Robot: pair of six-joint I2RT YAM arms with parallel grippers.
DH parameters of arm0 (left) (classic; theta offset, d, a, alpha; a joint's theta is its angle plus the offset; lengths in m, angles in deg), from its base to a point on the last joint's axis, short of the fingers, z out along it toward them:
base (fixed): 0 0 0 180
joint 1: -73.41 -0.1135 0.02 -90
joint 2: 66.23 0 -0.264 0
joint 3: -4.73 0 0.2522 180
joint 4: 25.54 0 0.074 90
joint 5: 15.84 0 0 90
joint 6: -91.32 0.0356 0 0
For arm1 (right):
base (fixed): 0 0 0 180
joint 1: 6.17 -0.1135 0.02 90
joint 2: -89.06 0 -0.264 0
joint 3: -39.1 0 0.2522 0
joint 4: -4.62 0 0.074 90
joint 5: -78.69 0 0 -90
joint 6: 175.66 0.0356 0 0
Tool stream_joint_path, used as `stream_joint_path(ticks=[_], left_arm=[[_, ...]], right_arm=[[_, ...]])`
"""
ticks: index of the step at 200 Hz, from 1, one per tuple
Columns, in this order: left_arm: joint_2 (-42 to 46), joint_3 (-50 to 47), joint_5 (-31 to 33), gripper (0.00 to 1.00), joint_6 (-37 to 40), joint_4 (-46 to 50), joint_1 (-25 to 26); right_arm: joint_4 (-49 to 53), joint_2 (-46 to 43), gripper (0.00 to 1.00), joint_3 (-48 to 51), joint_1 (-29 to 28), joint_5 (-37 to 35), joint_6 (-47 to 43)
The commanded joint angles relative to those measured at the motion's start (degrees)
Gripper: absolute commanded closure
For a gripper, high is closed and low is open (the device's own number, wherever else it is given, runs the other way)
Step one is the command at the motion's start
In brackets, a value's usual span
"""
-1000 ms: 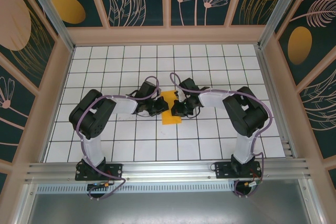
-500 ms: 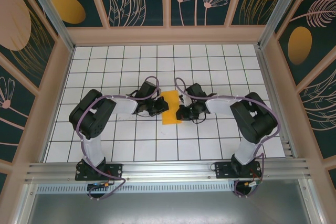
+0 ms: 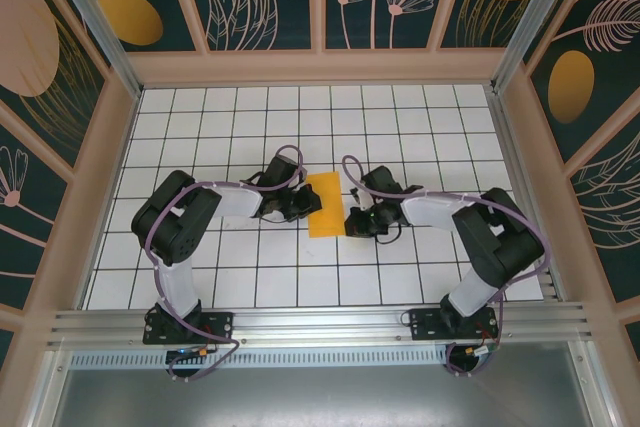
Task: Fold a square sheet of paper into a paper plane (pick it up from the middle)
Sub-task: Fold the triangle a second time at the center of the table, then turn over the paper at the center of the table.
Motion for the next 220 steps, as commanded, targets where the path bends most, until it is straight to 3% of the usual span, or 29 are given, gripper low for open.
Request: stream_joint_path(ticks=[1,41,96,145,220], left_arm=[[-1.7,-0.5,3.4,0.86,1.6,5.2,-0.2],[3.8,3.5,2.1,0.76,2.4,4.8,0.1],[9.8,-2.2,4.5,0.63,-4.1,-2.7,0.2],[12.1,-6.6,4.4,0.60,-7.7,-8.5,0.1],[10.5,-8.9,3.9,0.61,-11.4,-11.3,0.6]], right_arm=[[3.2,-6.3,0.91,1.4,1.5,-2.8,4.9],[-6.5,-12.2,0.74,2.3,2.2,-4.6,14.2],[-13.5,-6.1,0.60,-0.8,4.9,-3.3,14.8],[-14.4,3.3,0.59,-5.2,6.6,3.7,8.8],[-18.0,9.6,0.69,-5.9,6.8,10.8,4.3]])
